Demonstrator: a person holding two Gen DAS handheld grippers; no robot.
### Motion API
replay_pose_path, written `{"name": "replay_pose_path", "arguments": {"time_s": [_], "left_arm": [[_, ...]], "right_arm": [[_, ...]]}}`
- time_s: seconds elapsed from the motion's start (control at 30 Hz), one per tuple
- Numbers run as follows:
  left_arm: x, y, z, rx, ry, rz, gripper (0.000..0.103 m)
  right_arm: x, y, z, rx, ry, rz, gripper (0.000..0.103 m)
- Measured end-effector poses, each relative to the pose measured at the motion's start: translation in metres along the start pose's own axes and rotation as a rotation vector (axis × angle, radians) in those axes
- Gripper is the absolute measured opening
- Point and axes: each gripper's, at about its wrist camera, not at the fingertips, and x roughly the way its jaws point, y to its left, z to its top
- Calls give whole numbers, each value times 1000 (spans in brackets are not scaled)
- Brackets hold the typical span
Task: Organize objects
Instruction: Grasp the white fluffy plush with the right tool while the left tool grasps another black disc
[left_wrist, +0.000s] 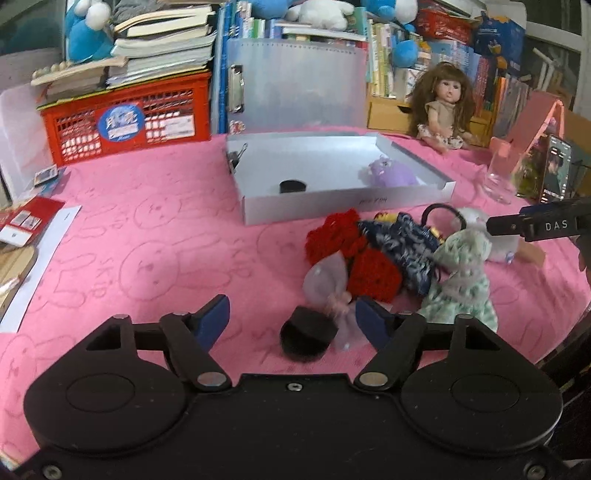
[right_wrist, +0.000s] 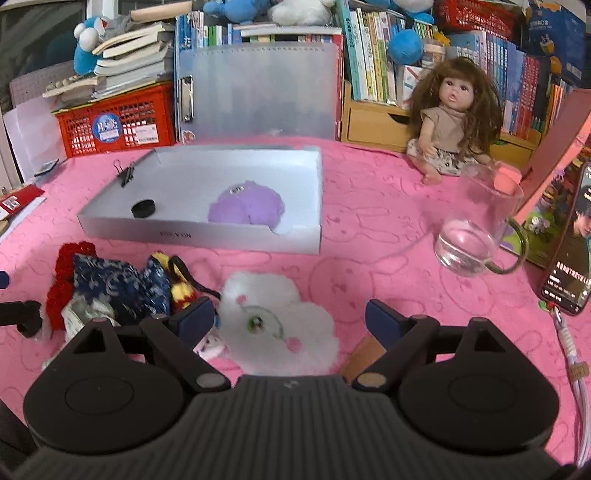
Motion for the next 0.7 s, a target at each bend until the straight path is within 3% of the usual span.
{"name": "replay_pose_path", "arguments": {"time_s": [0.13, 0.7], "left_arm": [[1, 8, -5, -39, 25, -12, 53], [10, -12, -5, 41, 23, -10, 40]], "right_arm": [[4, 1, -4, -11, 10, -12, 93], [17, 10, -5, -38, 3, -8, 93]]}}
